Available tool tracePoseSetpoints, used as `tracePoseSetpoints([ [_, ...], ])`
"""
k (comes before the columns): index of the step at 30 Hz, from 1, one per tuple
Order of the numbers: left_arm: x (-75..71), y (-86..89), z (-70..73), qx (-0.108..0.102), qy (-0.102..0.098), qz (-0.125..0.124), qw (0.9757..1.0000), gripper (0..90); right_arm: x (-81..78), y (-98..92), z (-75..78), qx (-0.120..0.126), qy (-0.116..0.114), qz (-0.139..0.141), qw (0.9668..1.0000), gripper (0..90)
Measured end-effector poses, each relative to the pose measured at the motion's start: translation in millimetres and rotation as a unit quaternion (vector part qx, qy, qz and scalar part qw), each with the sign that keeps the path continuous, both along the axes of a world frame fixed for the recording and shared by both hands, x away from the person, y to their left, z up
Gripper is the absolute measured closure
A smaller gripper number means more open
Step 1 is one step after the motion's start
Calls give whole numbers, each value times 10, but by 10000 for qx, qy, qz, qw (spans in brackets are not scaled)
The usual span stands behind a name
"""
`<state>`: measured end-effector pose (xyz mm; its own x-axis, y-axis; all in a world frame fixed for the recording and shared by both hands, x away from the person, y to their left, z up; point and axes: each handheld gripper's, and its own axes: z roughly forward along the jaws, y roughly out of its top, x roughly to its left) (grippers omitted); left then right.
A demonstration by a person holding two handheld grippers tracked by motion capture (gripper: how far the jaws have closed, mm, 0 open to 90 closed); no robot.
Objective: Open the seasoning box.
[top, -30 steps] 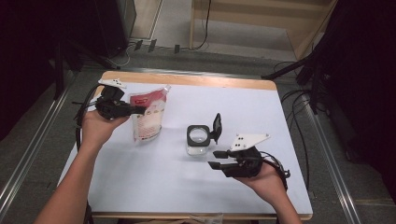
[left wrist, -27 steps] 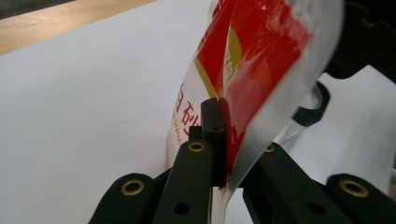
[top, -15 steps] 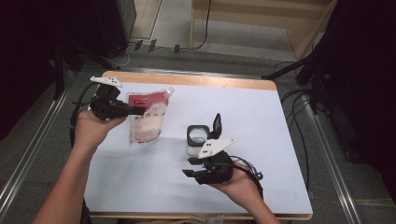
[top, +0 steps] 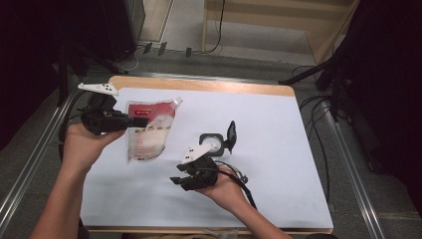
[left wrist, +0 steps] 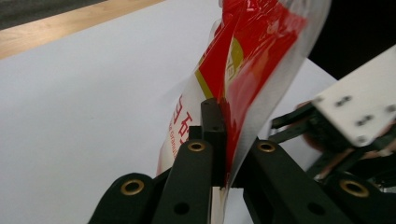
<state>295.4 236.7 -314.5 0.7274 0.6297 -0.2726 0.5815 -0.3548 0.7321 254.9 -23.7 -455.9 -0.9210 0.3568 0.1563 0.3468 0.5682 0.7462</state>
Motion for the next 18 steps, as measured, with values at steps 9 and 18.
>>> tracePoseSetpoints([
  [9,-103,-114,91,-28,1,-248,9997,900,190,284,-273,110,149,-236,9995,553],
  [18,-119,-181,107,-101,228,-266,9993,900,293,288,-453,360,68,-504,9981,536],
])
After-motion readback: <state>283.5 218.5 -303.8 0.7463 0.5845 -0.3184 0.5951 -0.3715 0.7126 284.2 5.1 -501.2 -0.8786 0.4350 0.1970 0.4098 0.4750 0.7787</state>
